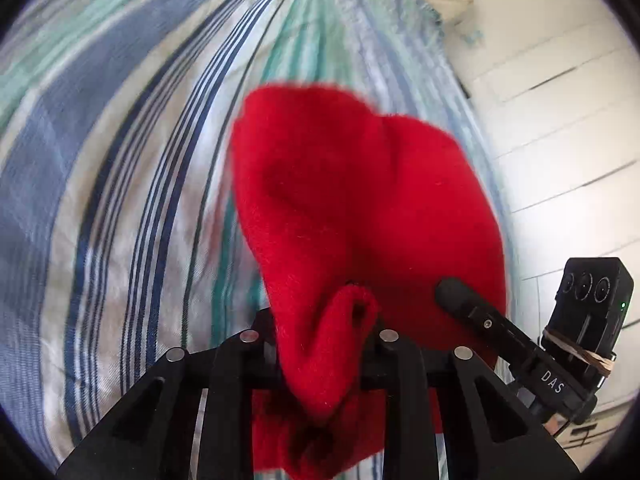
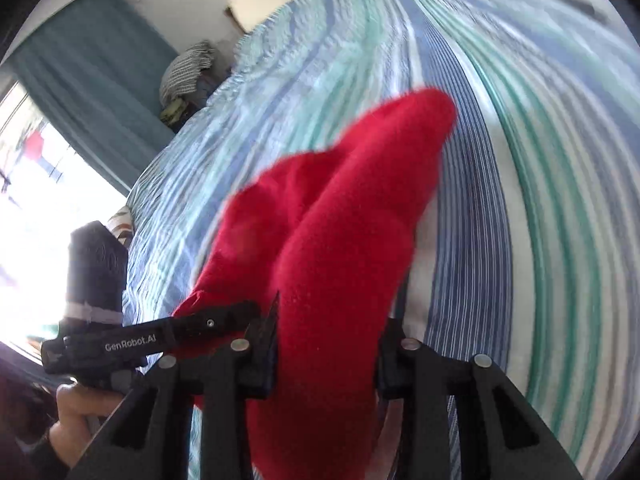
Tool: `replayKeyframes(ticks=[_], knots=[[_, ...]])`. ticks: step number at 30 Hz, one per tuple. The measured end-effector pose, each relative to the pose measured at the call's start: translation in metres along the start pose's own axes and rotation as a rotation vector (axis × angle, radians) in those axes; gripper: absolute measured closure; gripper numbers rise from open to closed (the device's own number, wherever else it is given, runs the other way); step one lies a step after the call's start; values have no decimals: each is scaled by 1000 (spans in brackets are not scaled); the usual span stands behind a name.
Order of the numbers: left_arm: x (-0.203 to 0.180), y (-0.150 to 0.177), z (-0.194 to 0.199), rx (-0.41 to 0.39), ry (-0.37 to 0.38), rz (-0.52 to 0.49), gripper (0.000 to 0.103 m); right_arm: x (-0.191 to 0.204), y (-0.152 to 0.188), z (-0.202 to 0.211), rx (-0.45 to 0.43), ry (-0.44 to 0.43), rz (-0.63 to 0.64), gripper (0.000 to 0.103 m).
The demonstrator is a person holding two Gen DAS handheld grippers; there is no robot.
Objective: Fold small clothes
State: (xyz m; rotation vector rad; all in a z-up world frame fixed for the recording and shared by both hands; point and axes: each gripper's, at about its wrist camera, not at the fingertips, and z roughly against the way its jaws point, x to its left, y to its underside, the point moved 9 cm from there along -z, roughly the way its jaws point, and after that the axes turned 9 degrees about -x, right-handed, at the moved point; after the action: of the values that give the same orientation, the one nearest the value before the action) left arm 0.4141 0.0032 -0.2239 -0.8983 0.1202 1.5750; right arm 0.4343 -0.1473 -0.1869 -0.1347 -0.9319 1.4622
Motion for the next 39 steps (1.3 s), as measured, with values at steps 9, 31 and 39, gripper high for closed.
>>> replayKeyframes(ticks=[9,31,39], knots=[[-44,-25,67,-132,46,-110,71,25,-47,37,-125,-61,14,65],[-48,151,232,-298,-735,-297,3,26,152,252,21,350,217,3],[-72,198,244,-148,-637,-314,3,50,174,290,77,388,285,3]])
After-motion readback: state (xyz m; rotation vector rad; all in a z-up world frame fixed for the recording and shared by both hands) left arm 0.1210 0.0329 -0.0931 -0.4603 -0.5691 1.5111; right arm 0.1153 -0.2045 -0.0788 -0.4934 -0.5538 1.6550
